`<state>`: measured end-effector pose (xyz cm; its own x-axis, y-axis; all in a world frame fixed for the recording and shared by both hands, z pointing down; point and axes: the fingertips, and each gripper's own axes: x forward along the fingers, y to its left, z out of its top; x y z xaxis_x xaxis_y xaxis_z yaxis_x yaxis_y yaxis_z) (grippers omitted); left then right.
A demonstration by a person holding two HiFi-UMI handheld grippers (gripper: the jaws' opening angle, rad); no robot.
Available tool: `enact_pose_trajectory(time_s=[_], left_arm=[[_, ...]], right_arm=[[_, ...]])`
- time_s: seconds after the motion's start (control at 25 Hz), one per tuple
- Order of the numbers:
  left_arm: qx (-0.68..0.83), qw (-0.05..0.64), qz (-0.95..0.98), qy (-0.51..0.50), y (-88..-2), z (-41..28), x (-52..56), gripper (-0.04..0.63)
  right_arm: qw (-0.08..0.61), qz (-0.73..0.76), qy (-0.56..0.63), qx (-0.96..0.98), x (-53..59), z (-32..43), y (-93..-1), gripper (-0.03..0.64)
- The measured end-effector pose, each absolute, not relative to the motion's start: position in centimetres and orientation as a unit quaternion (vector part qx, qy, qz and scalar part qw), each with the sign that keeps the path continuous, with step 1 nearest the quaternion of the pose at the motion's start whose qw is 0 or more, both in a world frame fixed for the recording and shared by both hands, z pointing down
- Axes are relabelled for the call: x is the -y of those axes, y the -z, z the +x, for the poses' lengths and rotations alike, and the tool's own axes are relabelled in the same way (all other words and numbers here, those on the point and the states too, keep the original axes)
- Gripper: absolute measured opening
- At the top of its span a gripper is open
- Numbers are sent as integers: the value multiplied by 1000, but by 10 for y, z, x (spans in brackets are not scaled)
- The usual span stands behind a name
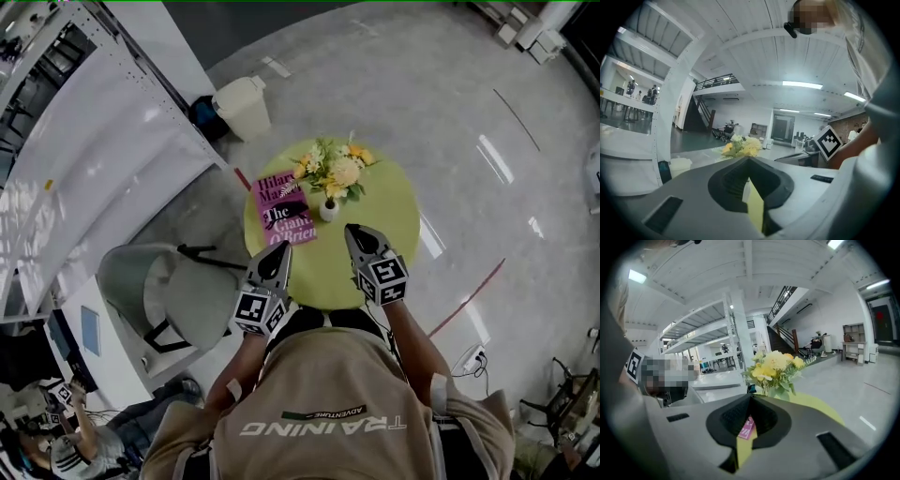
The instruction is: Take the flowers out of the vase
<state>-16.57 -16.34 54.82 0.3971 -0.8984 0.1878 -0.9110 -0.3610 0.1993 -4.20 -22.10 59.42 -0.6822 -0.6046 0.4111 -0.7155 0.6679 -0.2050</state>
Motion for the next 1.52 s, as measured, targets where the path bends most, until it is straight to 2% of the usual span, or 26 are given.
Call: enact_pose_trajectory(time_s=[0.24,0.32,0.36,0.8,1.16,1.36,1.52], left_arm=[[573,148,806,-27,-554,-160,176,2],[577,153,802,-29,-558,-159,177,2],[578,154,800,-30,-560,-159,178,2],[569,161,805,-40,-571,-153,183,2],[576,170,798,-47,-576,-176,187,2],[572,171,801,-48,-580,-184,184,2],[565,168,807,-45,-577,-186,187,2]], right_arm=[[171,337,-198,905,251,-46,-624,6],[171,328,-223,902,260,-51,-636,114],[171,324,-235,900,264,-53,-641,121],[198,321,-259,889,304,-73,-688,121],[211,321,-244,890,327,-96,-698,119],[212,324,-222,895,323,-100,-697,67],[186,330,-207,902,322,-100,-678,55]])
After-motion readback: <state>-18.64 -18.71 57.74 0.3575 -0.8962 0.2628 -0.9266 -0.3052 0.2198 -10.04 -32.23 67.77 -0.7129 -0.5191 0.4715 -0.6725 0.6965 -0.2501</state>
